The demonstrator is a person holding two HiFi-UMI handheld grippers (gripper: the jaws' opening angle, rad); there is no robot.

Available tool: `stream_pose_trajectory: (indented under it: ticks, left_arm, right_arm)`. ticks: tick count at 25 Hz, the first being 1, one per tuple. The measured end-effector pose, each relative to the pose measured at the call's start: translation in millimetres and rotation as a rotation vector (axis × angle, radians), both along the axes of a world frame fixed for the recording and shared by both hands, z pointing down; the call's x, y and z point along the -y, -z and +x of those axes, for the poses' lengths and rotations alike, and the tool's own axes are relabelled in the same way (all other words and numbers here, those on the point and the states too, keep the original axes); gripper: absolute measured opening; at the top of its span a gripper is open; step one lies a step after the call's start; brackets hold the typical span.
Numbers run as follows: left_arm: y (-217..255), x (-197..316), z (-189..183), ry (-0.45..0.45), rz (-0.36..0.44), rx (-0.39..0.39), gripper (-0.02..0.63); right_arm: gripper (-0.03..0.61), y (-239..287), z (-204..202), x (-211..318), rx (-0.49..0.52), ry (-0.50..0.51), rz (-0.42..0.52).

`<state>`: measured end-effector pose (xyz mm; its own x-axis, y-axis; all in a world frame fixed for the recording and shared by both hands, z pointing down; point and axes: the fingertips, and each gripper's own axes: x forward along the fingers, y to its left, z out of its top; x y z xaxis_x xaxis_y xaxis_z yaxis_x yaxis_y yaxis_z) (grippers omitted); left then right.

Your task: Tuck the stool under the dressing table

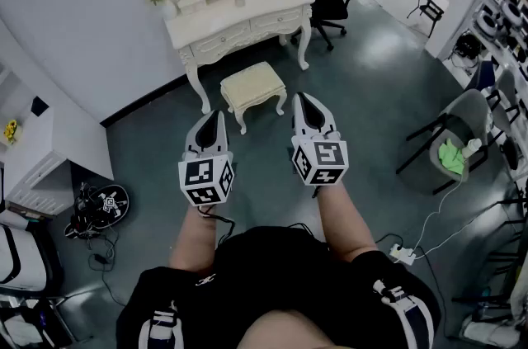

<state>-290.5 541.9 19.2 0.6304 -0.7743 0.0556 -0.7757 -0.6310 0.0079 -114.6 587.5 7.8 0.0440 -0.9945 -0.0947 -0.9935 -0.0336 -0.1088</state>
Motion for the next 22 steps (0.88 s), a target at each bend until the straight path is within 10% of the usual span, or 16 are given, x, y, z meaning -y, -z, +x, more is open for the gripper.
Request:
stream_pose_trajectory:
  ticks: [22]
  left_arm:
    - [-17,-17,76,-0.012,0.03,0.015,0.014]
  right_arm:
    - [0.015,-24,69,-19,0.046,0.005,0.019]
